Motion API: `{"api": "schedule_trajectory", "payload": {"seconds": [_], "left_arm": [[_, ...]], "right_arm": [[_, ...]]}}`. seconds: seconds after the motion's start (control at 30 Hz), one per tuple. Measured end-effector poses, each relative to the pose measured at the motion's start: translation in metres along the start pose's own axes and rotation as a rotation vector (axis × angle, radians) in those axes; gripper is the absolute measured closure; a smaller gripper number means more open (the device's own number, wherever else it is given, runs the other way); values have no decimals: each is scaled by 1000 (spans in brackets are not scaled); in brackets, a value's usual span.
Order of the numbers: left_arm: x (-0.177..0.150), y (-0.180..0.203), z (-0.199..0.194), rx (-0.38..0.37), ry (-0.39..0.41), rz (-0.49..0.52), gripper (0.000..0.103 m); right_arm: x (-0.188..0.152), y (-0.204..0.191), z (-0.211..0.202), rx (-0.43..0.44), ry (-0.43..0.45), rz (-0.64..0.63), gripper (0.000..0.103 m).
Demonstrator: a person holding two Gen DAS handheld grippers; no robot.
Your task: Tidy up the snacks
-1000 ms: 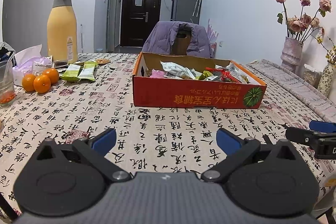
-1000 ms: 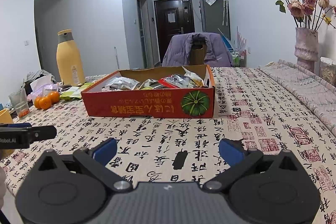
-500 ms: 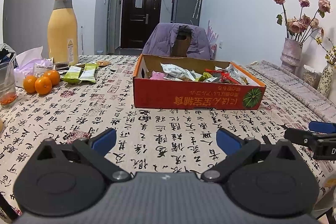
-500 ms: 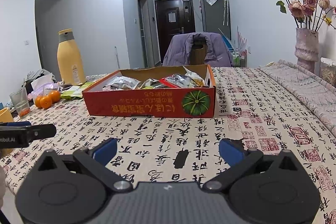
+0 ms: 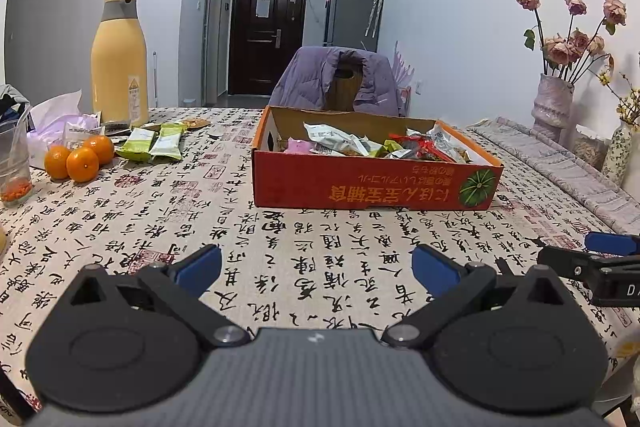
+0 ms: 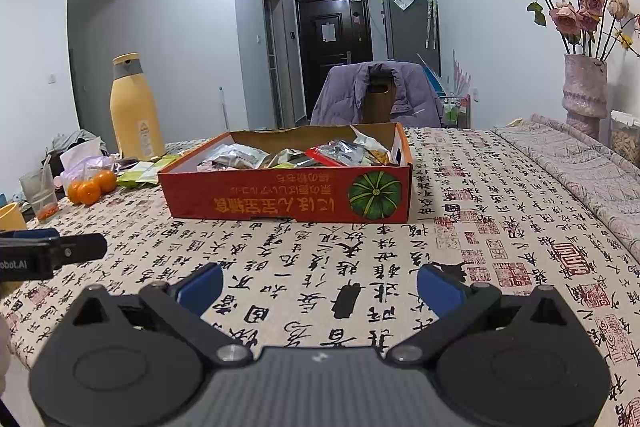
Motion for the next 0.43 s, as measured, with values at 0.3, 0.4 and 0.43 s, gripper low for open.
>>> {"api": "schedule_trajectory", "payload": {"seconds": [0.3,0.4,0.43], "left_arm": [[-1,2,-2,-46,-4,-24,0],[0,4,-4,-34,8,-4,0],[1,5,-4,-37,9,-3,0]], "right_arm": [[0,0,0,1,-1,-1,0],[-2,-1,0,1,-4,-3,0],[-2,-1,0,1,-5,-4,0]]}}
Point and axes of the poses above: each gripper's, at about its wrist camera, not at the fingertips, and z roughly the way its jaws point, y to its right, x to its top, the point moved 4 cm from there along z, roughly the way its jaws point, and after that the axes turned 8 degrees about -x, right-handed, at the moved point
